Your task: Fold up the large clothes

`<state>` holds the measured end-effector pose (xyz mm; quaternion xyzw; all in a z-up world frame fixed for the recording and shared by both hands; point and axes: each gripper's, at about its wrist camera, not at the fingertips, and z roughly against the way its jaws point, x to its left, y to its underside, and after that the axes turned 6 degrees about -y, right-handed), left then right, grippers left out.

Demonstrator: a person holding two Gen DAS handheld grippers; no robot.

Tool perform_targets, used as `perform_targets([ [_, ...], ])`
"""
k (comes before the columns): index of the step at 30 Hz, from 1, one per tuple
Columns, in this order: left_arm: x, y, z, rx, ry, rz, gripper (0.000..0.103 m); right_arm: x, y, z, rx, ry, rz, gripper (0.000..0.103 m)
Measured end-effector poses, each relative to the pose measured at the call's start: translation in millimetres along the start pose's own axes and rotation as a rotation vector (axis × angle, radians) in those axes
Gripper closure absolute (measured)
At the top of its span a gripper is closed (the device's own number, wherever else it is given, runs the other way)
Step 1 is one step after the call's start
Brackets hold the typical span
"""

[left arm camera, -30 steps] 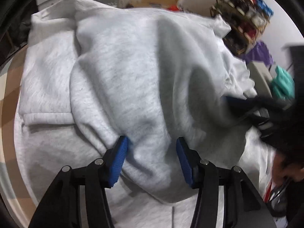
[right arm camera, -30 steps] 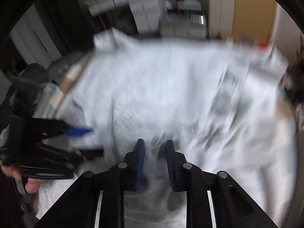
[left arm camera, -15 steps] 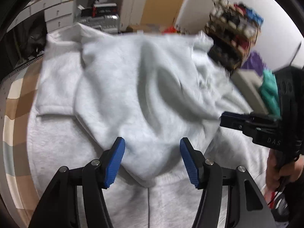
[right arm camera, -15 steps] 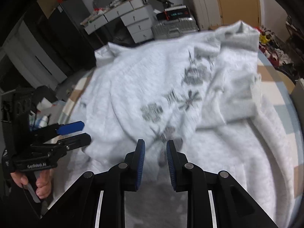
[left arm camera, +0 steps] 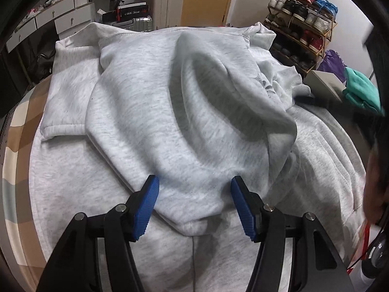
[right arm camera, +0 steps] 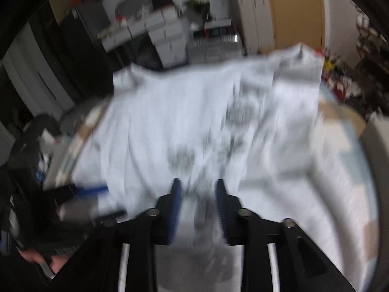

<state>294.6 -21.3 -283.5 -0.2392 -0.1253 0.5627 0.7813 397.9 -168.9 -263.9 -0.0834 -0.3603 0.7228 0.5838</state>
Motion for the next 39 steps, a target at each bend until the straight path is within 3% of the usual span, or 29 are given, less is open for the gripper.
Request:
perform_targets([
  [1,-1,0,-1,0.001,-0.004,-0.003,0.047,1,-14,-4,-0.002,0.01,0.008,0.049],
  [7,-3,-4,-7,-0.01,0.006,0.01,0.045,13,-78,-71,0.117,0.139,0.063,0.05],
  [9,-2,-2,-6,-0.018,0.011,0.009,0.045,7,-85,-111,0.217,0.188,0.042,0.049],
  [11,2,-3,-3,-0.022,0.029,0.027,0.045,6,-72,-141,0.3,0.259,0.103,0.047],
  [12,9,-6,5,-0.037,0.053,0.068,0.045,10,-69,-138,0.246,0.262,0.137,0.047],
  [14,23,-11,21,-0.097,0.117,0.143,0.045,5,-67,-130,0.248,0.227,0.092,0.045],
  [16,36,-24,40,-0.169,0.117,0.187,0.044,-14,-59,-102,0.207,0.083,-0.054,0.045],
  [17,38,-33,42,-0.166,0.104,0.183,0.036,-22,-52,-86,0.163,0.01,-0.117,0.045],
  [19,41,-61,37,-0.145,0.076,0.174,0.034,-34,-31,-53,0.08,-0.064,-0.19,0.043],
  [21,40,-92,22,-0.097,0.047,0.166,0.034,-35,-4,-24,-0.014,-0.107,-0.195,0.029],
  [23,37,-117,7,-0.073,0.029,0.157,0.034,-32,23,-5,-0.082,-0.167,-0.179,0.027],
  [25,36,-132,-7,-0.077,-0.053,0.162,0.034,-32,49,10,-0.155,-0.243,-0.204,0.027],
  [26,33,-130,-15,-0.057,-0.052,0.15,0.034,-33,56,15,-0.181,-0.271,-0.226,0.027],
  [29,28,-133,-62,0.141,0.051,0.139,0.034,-44,79,25,-0.28,-0.344,-0.284,0.019],
  [33,27,-121,-79,0.129,-0.03,0.128,0.033,-59,96,25,-0.371,-0.387,-0.359,0.017],
  [36,10,-121,-74,0.154,-0.104,0.045,0.034,-74,99,34,-0.44,-0.388,-0.417,0.01],
  [39,0,-126,-41,0.12,0.032,0.094,0.043,-87,101,36,-0.461,-0.418,-0.475,0.009],
])
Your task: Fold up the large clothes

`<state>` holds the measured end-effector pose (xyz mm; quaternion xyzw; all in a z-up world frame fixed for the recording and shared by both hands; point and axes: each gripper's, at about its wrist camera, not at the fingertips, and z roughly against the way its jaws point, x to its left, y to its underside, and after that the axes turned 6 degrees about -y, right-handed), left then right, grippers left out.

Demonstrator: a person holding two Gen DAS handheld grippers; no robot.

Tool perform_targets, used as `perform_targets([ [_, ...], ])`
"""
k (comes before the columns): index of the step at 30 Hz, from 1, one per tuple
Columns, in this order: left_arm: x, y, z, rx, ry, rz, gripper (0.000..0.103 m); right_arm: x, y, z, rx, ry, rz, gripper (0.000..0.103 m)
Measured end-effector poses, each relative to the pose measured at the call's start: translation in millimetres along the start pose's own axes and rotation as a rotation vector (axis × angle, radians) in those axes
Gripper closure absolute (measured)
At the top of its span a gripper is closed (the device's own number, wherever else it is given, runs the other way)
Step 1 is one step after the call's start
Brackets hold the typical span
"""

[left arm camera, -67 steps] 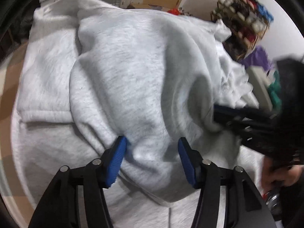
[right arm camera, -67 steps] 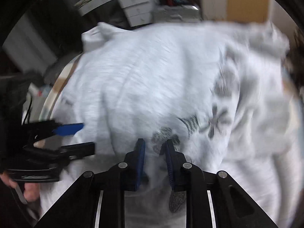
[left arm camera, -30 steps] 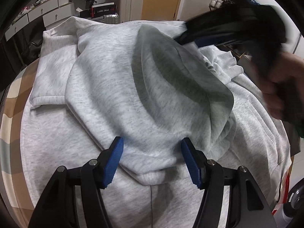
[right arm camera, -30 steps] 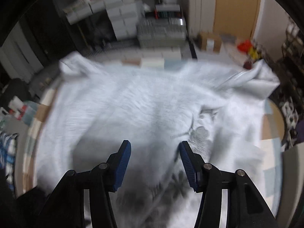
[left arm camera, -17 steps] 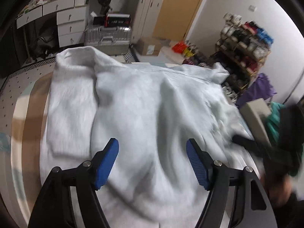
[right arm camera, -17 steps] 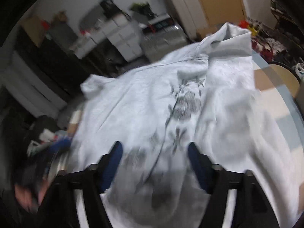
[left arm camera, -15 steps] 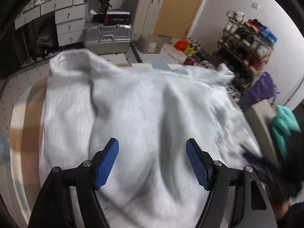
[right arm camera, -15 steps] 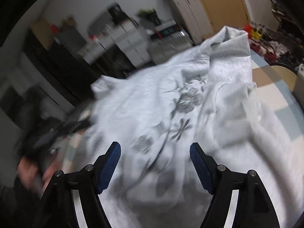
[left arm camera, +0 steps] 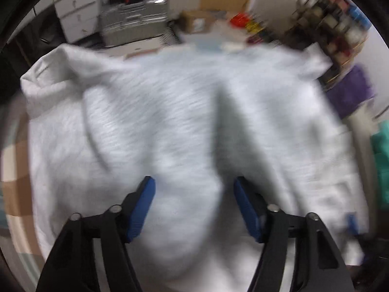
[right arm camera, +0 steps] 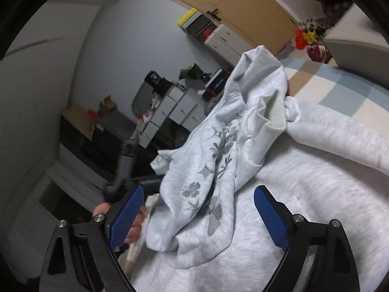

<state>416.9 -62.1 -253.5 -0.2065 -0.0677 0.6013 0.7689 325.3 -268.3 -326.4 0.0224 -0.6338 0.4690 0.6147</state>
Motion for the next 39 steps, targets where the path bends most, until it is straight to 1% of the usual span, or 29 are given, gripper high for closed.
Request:
perform_targets([
  [2,-19,5,22,-0.046,0.051,-0.052,0.043,-5,-3,5,-0.012,-0.003,-0.023,0.009],
  [3,-27,9,25,-0.051,0.061,-0.081,0.041,-7,-4,6,-0.013,-0.007,-0.036,0.009],
  [4,-39,14,24,-0.039,0.059,-0.115,0.041,-9,-5,5,-0.011,-0.014,-0.049,0.009],
  [6,-49,20,2,0.04,-0.004,-0.153,0.041,-11,-5,6,-0.008,-0.019,-0.058,0.009],
  [7,-46,23,-11,0.07,-0.031,-0.145,0.041,-11,-5,7,-0.009,-0.023,-0.059,0.009],
  [8,-44,26,-21,0.091,-0.041,-0.127,0.04,-10,-6,7,-0.008,-0.024,-0.057,0.009],
  [9,-39,31,-28,0.088,-0.019,-0.089,0.039,-10,-6,7,-0.009,-0.022,-0.053,0.009],
  [10,-37,32,-27,0.074,-0.014,-0.075,0.038,-9,-6,8,-0.013,-0.021,-0.048,0.009],
  [13,-40,37,-23,0.086,-0.056,-0.094,0.038,-8,-6,10,-0.024,-0.027,-0.035,0.008],
  [15,-45,29,-15,0.107,-0.048,-0.074,0.043,-9,-6,10,-0.026,-0.029,-0.038,0.008],
  [16,-48,26,-4,0.101,-0.014,-0.059,0.044,-10,-6,11,-0.028,-0.029,-0.043,0.008],
  [17,-54,23,7,0.072,0.009,-0.065,0.044,-11,-6,12,-0.031,-0.031,-0.047,0.008],
  [19,-66,22,22,0.015,-0.009,-0.128,0.042,-12,-7,15,-0.044,-0.03,-0.056,0.008],
  [20,-73,23,22,0.018,-0.023,-0.16,0.042,-13,-8,16,-0.051,-0.03,-0.059,0.008],
  [21,-77,24,16,0.037,-0.028,-0.174,0.042,-13,-8,17,-0.06,-0.03,-0.062,0.008],
  [22,-78,26,3,0.082,-0.049,-0.178,0.042,-14,-9,19,-0.07,-0.028,-0.065,0.008],
  [23,-73,24,-10,0.123,-0.066,-0.167,0.042,-16,-9,20,-0.074,-0.027,-0.068,0.008],
  [24,-67,26,-27,0.169,-0.075,-0.141,0.039,-17,-9,21,-0.074,-0.027,-0.073,0.008],
  [25,-59,26,-38,0.179,-0.068,-0.112,0.035,-17,-9,21,-0.075,-0.028,-0.077,0.008],
  [26,-55,29,-39,0.163,-0.048,-0.088,0.03,-18,-9,21,-0.077,-0.028,-0.078,0.008],
  [28,-57,34,-35,0.151,-0.072,-0.099,0.03,-17,-9,20,-0.073,-0.025,-0.075,0.008],
  [29,-58,38,-27,0.151,-0.076,-0.091,0.03,-17,-8,20,-0.069,-0.023,-0.074,0.008],
  [31,-54,49,-3,0.13,0.004,-0.046,0.031,-18,-8,18,-0.064,-0.024,-0.074,0.008],
  [32,-51,57,14,0.106,0.049,-0.027,0.031,-19,-8,18,-0.063,-0.025,-0.076,0.008],
  [33,-46,72,40,0.067,0.085,-0.018,0.031,-19,-8,18,-0.063,-0.031,-0.079,0.008],
  [35,-42,96,74,0.017,0.091,-0.015,0.031,-19,-7,16,-0.052,-0.048,-0.082,0.008],
  [36,-36,118,96,-0.014,0.09,-0.012,0.031,-17,-7,15,-0.036,-0.039,-0.08,0.008],
  [37,-36,132,107,-0.034,0.082,-0.007,0.031,-14,-6,15,-0.019,-0.028,-0.07,0.008],
  [39,-22,171,134,-0.06,0.056,0.024,0.03,-6,-3,18,0.009,-0.009,-0.054,0.007],
])
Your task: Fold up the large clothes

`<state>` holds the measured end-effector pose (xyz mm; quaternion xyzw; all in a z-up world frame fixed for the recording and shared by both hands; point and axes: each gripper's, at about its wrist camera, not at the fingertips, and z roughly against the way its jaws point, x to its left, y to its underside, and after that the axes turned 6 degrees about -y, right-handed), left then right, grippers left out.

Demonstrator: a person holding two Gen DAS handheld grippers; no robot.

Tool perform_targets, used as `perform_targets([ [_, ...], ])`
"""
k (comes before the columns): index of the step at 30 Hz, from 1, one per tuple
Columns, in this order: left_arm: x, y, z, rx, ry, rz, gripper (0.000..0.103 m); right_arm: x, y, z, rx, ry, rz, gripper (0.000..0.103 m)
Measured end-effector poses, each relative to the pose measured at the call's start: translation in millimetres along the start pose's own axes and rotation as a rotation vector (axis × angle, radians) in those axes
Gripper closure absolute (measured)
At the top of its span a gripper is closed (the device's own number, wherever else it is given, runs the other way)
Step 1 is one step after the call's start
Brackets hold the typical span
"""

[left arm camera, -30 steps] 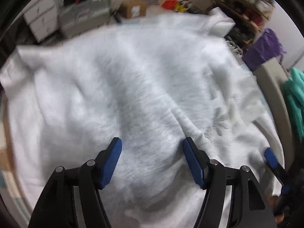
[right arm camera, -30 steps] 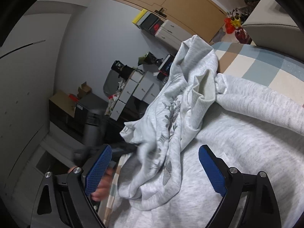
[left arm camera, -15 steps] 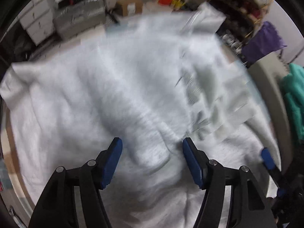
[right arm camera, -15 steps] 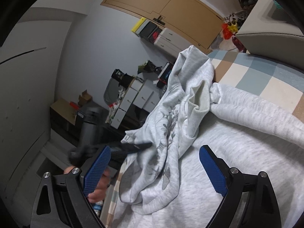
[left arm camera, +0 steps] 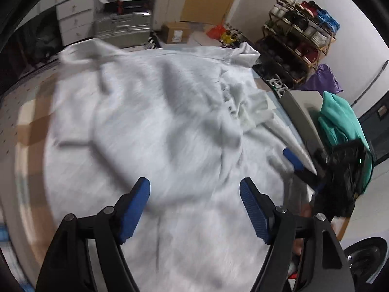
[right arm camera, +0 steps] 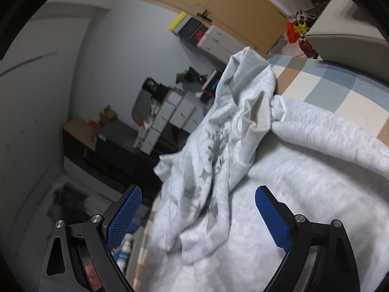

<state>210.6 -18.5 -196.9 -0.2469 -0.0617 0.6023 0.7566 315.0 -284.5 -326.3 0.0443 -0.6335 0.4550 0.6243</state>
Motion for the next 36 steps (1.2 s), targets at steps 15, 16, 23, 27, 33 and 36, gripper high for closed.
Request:
perform_targets([
  [15,35,139,17,0.023,-0.121,0.173,0.03,98,50,130,0.095,0.281,0.316,0.0],
  [16,35,144,16,0.034,-0.124,0.172,0.03,98,55,139,0.082,0.285,0.304,0.0],
  [23,30,159,6,0.073,-0.179,0.127,0.052,109,90,161,0.052,0.261,0.305,0.0],
  [27,38,165,4,0.072,-0.177,0.152,0.093,112,104,157,0.081,0.246,0.307,0.0],
  [33,66,180,9,0.037,-0.03,0.262,0.101,105,110,156,0.091,0.235,0.255,0.0],
  [36,70,189,13,0.033,-0.016,0.271,0.101,103,112,156,0.096,0.236,0.249,0.0],
])
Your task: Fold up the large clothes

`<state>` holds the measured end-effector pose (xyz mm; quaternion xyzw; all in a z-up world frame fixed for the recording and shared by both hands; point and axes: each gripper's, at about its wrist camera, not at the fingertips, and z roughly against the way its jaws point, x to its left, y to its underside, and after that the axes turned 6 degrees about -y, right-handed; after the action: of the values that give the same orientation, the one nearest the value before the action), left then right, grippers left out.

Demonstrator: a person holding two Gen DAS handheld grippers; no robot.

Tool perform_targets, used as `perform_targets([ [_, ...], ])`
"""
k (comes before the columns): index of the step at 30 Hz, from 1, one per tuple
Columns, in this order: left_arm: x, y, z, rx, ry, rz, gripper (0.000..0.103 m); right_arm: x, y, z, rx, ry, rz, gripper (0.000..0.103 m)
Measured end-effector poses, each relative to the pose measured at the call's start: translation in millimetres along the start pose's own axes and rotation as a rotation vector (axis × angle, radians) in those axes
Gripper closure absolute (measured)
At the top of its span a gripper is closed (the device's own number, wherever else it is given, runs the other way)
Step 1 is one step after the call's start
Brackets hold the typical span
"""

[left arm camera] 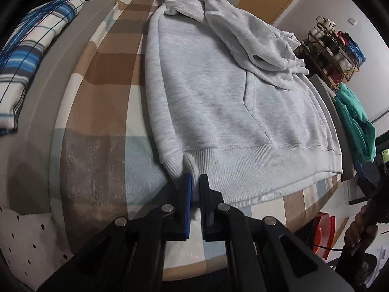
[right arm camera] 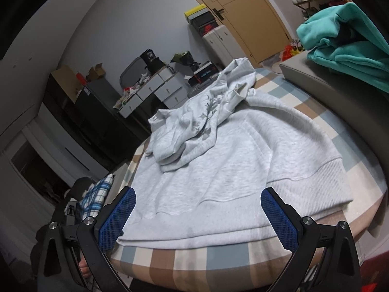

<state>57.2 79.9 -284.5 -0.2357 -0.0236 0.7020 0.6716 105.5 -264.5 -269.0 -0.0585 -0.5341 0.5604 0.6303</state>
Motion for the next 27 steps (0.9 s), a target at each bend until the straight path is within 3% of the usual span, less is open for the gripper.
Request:
perform_targets([
  [4,5,9,11,-0.028,0.017,0.014,0.101,-3,4,-2,0.0,0.0,-0.013,0.0],
  [11,8,16,16,-0.027,-0.02,0.067,0.101,-3,12,-8,0.014,-0.004,-0.018,0.0],
  [14,9,16,20,-0.027,0.005,0.106,0.101,-2,14,-8,0.011,-0.008,-0.02,0.0],
  [16,12,13,25,-0.027,0.057,0.16,0.093,-1,15,-8,0.007,-0.015,-0.015,0.0],
  [17,12,11,26,-0.043,0.068,0.175,0.076,-1,15,-7,0.006,-0.014,-0.012,0.0],
  [18,10,8,25,-0.048,0.052,0.173,0.038,0,15,-7,0.008,-0.013,-0.007,0.0],
  [19,8,5,22,-0.047,0.028,0.166,0.021,-1,13,-6,0.009,-0.015,-0.003,0.0],
  [20,7,1,20,-0.062,0.01,0.165,0.016,-1,12,-4,0.008,-0.014,-0.002,0.0],
  [22,5,-6,12,-0.05,0.024,0.153,0.016,-3,7,3,-0.006,0.0,0.002,0.0],
  [25,3,-12,-7,0.032,0.101,0.165,0.016,-14,-6,19,-0.025,0.092,0.019,0.0],
  [27,-5,-14,-10,0.024,0.078,0.141,0.016,-26,-17,27,-0.021,0.168,0.026,0.0],
])
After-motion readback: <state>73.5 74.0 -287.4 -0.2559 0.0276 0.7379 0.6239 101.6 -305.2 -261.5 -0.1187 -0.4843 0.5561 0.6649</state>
